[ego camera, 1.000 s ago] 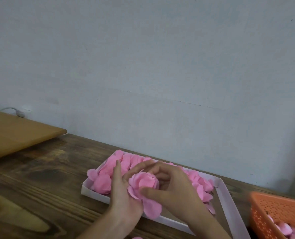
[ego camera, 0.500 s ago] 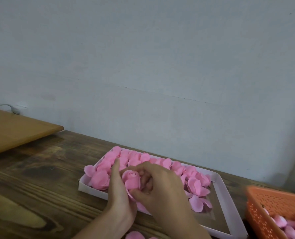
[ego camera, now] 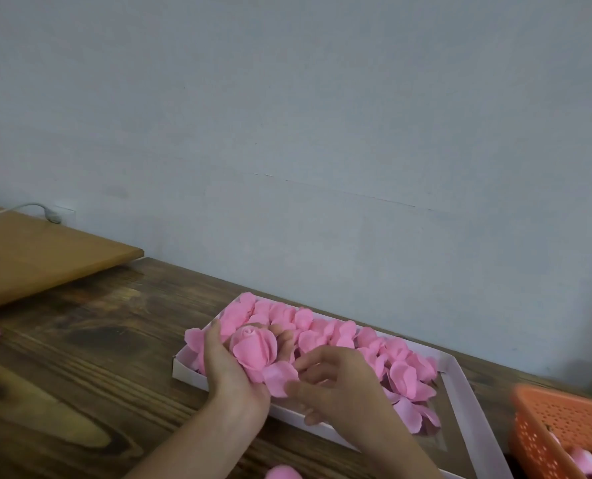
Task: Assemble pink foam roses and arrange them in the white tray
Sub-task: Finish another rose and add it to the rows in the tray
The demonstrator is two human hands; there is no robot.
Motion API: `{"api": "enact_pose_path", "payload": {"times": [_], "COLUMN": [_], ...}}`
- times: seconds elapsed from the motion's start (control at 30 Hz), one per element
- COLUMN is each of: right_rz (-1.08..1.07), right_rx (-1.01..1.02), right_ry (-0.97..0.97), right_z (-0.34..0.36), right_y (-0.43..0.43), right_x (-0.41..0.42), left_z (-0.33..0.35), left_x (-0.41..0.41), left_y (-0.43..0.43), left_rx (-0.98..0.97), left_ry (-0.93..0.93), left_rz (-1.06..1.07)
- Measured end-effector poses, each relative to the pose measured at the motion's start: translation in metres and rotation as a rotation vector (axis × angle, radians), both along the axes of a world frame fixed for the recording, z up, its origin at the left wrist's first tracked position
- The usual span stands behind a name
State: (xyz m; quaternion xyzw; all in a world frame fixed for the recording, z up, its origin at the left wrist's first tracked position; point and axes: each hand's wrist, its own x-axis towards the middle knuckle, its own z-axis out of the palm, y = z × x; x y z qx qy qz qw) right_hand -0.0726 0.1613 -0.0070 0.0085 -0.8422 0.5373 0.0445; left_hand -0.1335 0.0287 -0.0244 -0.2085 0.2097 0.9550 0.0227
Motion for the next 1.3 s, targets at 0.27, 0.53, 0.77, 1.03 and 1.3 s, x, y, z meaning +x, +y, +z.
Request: {"api": "enact_pose_path", "payload": {"times": [0.27,0.53,0.77,1.03,1.3], "right_rz": [-0.026,0.036,0.010,-0.007,0.013], "right_rx": [0.036,0.182,0.072,-0.077,-0.027], "right_ry": [0.154,0.211,0.211,0.192,0.175], "right_z": [0.001,0.001,0.000,0.001,0.000], "right_y": [-0.018,-0.022,-0.022,-0.023,-0.026], "right_x": [0.008,0.013,0.010,0.009,0.011], "left_z": [-0.003,0.010,0.008,0.002,0.006], "left_x": [0.005,0.013,0.012,0.007,0.009], "left_y": [0.002,-0.002,0.000,-0.001,-0.004], "left_rx": [-0.113,-0.076,-0.071,-0.100,0.016], "left_ry": [0.020,0.037,0.073,0.134,0.171], "left_rz": [-0.049,-0.042,-0.093,-0.116,-0.152]}}
